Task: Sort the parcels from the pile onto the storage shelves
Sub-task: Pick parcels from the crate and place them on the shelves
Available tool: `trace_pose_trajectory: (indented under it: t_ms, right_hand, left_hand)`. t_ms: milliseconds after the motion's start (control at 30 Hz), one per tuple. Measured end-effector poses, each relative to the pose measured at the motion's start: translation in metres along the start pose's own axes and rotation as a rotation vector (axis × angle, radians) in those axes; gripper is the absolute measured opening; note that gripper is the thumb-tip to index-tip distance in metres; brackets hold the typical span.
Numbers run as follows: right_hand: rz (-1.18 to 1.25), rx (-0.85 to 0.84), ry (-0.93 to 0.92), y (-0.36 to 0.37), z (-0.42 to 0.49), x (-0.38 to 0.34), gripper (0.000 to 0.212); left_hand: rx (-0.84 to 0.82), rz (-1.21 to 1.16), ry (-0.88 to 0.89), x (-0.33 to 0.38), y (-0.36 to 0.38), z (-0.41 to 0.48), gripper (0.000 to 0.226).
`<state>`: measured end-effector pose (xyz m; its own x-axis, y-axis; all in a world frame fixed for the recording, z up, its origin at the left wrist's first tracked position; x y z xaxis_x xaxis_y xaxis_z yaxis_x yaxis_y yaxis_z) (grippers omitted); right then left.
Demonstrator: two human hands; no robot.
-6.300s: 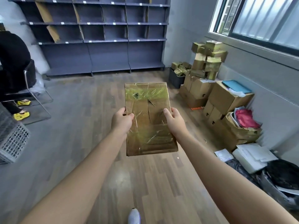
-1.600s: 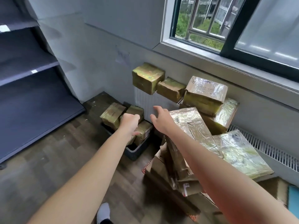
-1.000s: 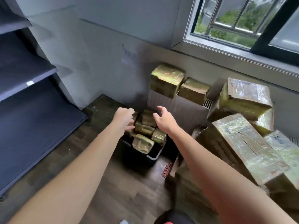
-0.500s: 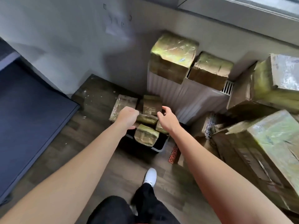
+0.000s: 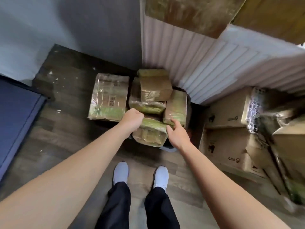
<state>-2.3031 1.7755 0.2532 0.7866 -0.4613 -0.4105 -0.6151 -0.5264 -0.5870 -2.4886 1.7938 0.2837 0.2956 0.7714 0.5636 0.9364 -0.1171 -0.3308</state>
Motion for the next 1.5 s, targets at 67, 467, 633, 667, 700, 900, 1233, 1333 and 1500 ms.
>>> trace_pose_trajectory:
  t_ms: [67, 467, 633, 667, 700, 900, 1233, 1333, 1500]
  right_hand:
    - [0.016, 0.017, 0.038, 0.023, 0.032, 0.015, 0.049]
    - [0.244, -0.026, 0.197, 0.1, 0.091, 0.068, 0.06]
    - [0.204, -0.039, 0.115, 0.078, 0.065, 0.057, 0.055]
    - [0.197, -0.035, 0.106, 0.074, 0.061, 0.054, 0.054]
    - [0.188, -0.023, 0.095, 0.07, 0.058, 0.051, 0.054]
    - [0.199, 0.04, 0.059, 0.047, 0.044, 0.043, 0.049]
    - [0.492, -0.263, -0.081, 0.001, 0.02, 0.006, 0.054]
    - [0.477, -0.231, -0.086, -0.007, 0.02, -0.01, 0.057]
    - [0.425, -0.13, -0.083, -0.015, 0.017, -0.047, 0.056]
  left_hand:
    - [-0.007, 0.104, 0.019, -0.019, 0.006, 0.035, 0.014]
    - [0.024, 0.212, -0.043, -0.113, 0.045, 0.105, 0.061]
    - [0.055, 0.216, -0.061, -0.112, 0.032, 0.078, 0.047]
    - [0.067, 0.214, -0.065, -0.11, 0.028, 0.073, 0.049]
    - [0.08, 0.2, -0.069, -0.108, 0.025, 0.069, 0.049]
    - [0.105, -0.103, -0.087, -0.093, 0.018, 0.053, 0.041]
    - [0.121, -0.443, -0.153, -0.084, 0.001, 0.025, 0.041]
    - [0.193, -0.052, -0.03, -0.068, -0.01, 0.018, 0.051]
    - [-0.029, 0.423, 0.511, -0.024, 0.001, -0.015, 0.088]
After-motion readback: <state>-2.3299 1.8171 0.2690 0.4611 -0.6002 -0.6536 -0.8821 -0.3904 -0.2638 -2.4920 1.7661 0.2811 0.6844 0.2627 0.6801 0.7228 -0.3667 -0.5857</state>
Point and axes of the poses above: each hand's wrist, its own z-axis towards the middle knuckle, its own y-axis out of the palm, x = y × z, the point moved 3 cm from there along z, towards the middle knuckle, and after that the axes turned 10 degrees about -z, right-handed, at the moved point
